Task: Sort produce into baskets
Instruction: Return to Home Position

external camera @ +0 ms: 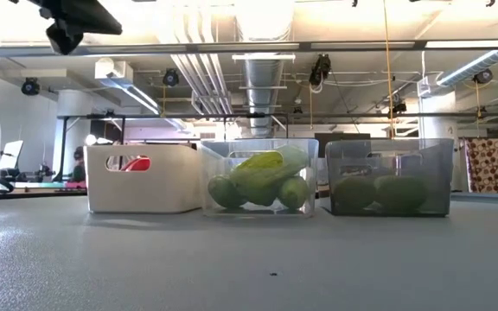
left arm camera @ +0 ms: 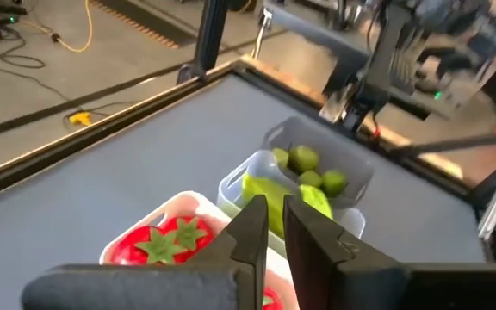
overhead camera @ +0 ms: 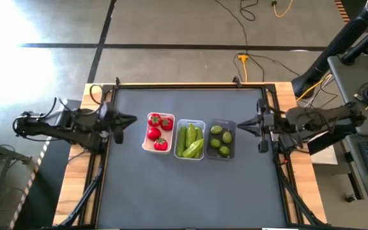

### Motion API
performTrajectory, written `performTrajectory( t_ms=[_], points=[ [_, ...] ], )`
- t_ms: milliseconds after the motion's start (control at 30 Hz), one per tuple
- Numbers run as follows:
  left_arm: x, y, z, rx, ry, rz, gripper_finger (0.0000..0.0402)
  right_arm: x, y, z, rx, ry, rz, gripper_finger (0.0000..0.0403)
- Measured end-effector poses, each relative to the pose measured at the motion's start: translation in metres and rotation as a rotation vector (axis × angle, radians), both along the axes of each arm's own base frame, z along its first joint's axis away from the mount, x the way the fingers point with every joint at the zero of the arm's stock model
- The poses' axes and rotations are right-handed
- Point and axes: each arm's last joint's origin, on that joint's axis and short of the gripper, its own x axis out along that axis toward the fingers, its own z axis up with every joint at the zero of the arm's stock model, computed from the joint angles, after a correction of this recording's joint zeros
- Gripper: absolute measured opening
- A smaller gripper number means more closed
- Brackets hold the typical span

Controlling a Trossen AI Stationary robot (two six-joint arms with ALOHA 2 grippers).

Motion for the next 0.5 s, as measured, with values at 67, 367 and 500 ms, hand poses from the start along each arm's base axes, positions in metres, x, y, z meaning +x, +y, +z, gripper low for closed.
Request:
performTrajectory(
  t_ms=[67,367,500],
  points=[
    [-0.005,0.001,-0.004,-0.002,-0.032,0.000,0.0026,-0.001,0.000,-0.001,0.000,0.011,0.002,0.0013],
    [-0.017,0.001,-0.029,0.259,-0.085,-0.118,0.0027,0.003,0.002,-0.016,-0.088,0.048,0.047,0.0013],
    [-0.026,0.000,-0.042,0.322,-0.253,-0.210,0.0027,-0.002,0.003,-0.030,-0.109,-0.005,0.141,0.0013]
  ],
)
